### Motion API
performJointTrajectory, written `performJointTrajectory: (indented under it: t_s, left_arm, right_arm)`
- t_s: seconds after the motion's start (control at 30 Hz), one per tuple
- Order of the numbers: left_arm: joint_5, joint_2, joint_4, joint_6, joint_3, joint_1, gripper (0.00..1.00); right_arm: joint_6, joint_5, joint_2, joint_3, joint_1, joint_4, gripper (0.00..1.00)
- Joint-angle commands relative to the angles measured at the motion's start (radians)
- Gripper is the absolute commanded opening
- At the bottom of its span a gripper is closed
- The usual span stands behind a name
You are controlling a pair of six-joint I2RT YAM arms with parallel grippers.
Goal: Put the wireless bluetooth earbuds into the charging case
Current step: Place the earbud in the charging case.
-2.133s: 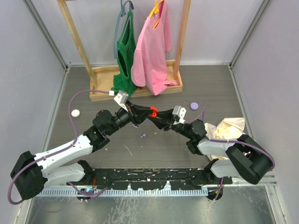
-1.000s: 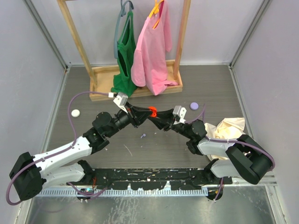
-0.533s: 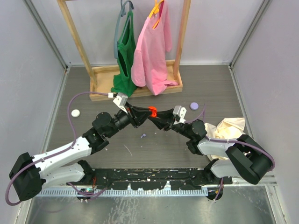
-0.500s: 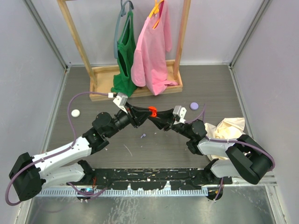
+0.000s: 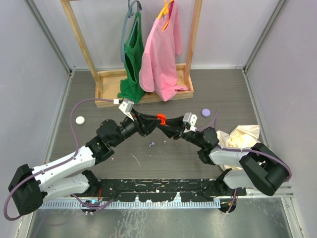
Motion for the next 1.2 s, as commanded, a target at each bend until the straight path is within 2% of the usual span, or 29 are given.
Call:
performJointTrajectory:
  t_s: [0.0, 0.57, 1.17]
  left_arm:
    - [0.057, -0.029, -0.028, -0.026, 0.033, -0.008, 0.38]
    - [0.078, 0.009, -0.133, -0.005, 0.122, -0.008, 0.47]
    - [0.071, -0.008, -0.255, 0.076, 0.186, -0.006, 0.54]
  right_arm:
    - [0.006, 0.012, -0.002, 0.032, 0.005, 0.100, 0.01]
    - [0.012, -0.021, -0.004, 0.040, 0.004, 0.081, 0.01]
    - [0.062, -0.192, 0.019, 0.105, 0.004, 0.008, 0.01]
